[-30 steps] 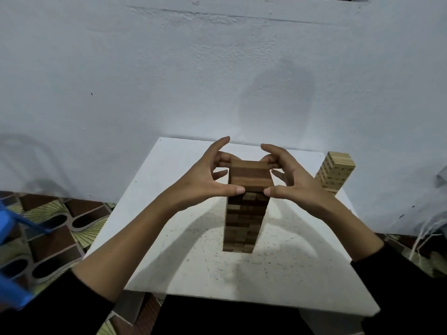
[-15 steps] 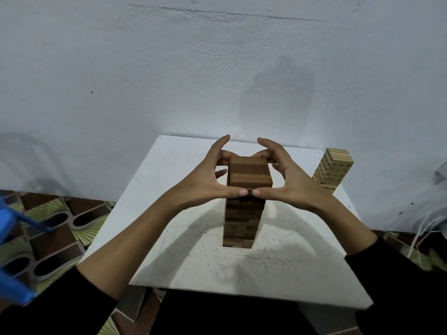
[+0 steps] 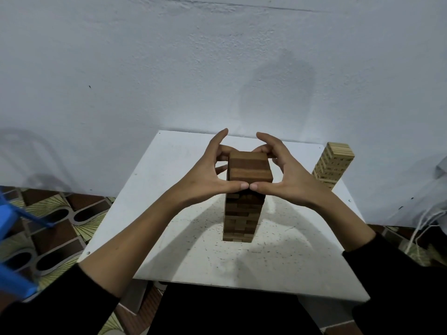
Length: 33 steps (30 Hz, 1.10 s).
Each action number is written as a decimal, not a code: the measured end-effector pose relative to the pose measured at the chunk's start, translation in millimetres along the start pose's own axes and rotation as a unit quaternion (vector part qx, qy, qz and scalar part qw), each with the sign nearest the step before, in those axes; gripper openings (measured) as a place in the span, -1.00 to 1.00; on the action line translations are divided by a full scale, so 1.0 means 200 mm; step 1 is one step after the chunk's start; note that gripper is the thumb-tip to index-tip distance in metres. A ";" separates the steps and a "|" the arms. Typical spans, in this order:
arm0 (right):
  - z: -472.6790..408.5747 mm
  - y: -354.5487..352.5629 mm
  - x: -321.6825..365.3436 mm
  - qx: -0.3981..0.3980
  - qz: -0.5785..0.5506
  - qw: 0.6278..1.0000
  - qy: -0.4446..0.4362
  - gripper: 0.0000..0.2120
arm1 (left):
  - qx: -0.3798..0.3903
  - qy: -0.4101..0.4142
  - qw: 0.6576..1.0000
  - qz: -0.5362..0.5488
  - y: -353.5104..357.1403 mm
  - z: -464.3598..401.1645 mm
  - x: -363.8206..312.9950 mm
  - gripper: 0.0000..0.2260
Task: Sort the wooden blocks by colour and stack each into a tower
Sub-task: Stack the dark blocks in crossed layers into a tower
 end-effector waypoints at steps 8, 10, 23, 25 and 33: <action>0.03 0.01 0.00 -0.017 -0.054 0.998 0.029 -0.19 | -0.006 -0.022 0.999 0.037 0.01 0.02 -0.01 0.02; 0.06 0.03 0.00 -0.065 -0.140 0.987 0.041 -0.27 | -0.028 -0.061 0.992 0.103 0.03 0.04 0.00 0.03; 0.11 0.20 0.01 -0.132 -0.342 0.929 0.050 -0.32 | -0.016 -0.122 0.954 0.273 0.19 0.09 -0.03 -0.21; 0.11 0.21 0.01 -0.122 -0.345 0.929 0.056 -0.25 | -0.021 -0.130 0.946 0.297 0.20 0.10 -0.05 -0.29; 0.11 0.22 0.03 -0.115 -0.352 0.927 0.065 -0.43 | -0.013 -0.119 0.958 0.261 0.21 0.09 -0.04 -0.25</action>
Point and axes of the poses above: each hand's wrist, its own z-axis away from the middle knuckle, its own y-axis out of the palm, x = y × z, the point moved 5 cm from there along -z, towards the middle knuckle, and after that the axes turned 15 degrees about -z, right-handed, at the moved point
